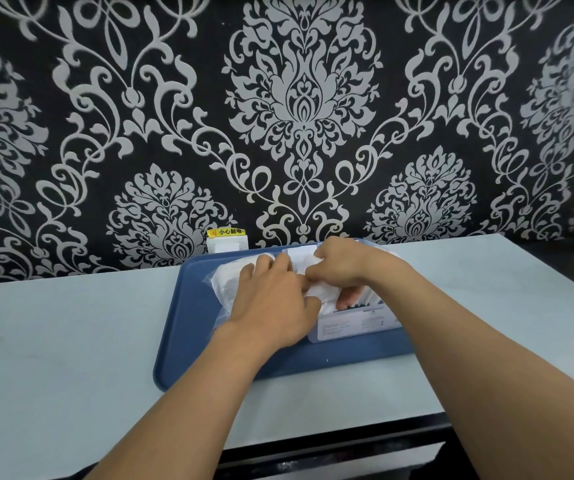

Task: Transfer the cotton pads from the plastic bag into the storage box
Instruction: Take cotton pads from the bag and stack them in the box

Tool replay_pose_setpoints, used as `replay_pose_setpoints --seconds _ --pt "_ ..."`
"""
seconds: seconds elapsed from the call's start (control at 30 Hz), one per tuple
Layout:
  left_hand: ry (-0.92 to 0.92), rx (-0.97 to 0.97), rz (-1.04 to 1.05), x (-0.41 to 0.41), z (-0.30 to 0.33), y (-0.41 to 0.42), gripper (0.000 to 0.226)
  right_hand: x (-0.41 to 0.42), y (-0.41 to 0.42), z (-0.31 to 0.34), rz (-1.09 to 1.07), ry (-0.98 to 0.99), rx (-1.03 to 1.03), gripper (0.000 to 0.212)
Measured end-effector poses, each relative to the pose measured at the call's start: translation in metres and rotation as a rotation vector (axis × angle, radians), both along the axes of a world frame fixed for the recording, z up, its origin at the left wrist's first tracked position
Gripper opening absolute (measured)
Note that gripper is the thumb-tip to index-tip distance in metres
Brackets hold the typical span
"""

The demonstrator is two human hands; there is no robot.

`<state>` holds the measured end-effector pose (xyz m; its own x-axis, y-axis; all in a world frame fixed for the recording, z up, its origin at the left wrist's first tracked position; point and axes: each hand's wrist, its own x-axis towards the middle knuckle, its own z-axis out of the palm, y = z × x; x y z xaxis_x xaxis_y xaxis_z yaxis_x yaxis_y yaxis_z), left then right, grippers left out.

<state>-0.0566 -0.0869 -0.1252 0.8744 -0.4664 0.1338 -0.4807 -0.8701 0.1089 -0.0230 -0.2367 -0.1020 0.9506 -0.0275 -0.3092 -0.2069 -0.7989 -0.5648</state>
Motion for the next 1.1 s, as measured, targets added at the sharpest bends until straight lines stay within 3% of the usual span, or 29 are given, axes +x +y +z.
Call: replay_pose_setpoints --seconds 0.23,0.37,0.5,0.7,0.77,0.87,1.03,1.1 --pt "0.043 0.03 0.022 0.007 0.003 -0.005 0.03 -0.011 -0.002 0.01 0.078 0.12 0.035 0.021" --pt "0.09 0.029 0.135 0.018 0.008 -0.022 0.06 -0.016 0.003 0.01 0.064 0.05 0.022 0.033" --pt "0.012 0.088 0.163 0.029 0.006 -0.027 0.053 -0.017 0.0 0.002 0.069 -0.011 0.08 0.034" --pt "0.071 0.132 0.173 0.029 0.005 -0.021 0.062 -0.017 -0.018 -0.01 0.037 -0.094 0.309 0.006" --pt "0.058 0.12 0.196 0.029 0.003 -0.022 0.068 -0.019 -0.02 -0.01 0.103 -0.128 0.227 0.007" --pt "0.027 0.108 0.206 0.03 -0.001 -0.024 0.069 -0.022 -0.021 -0.012 0.225 -0.228 -0.086 0.023" --pt "-0.023 0.025 0.228 0.03 -0.002 -0.026 0.061 -0.019 -0.01 -0.017 0.177 -0.339 -0.245 0.037" --pt "-0.03 -0.044 0.263 0.032 -0.003 -0.027 0.061 -0.014 -0.007 -0.02 0.158 -0.404 -0.323 0.034"
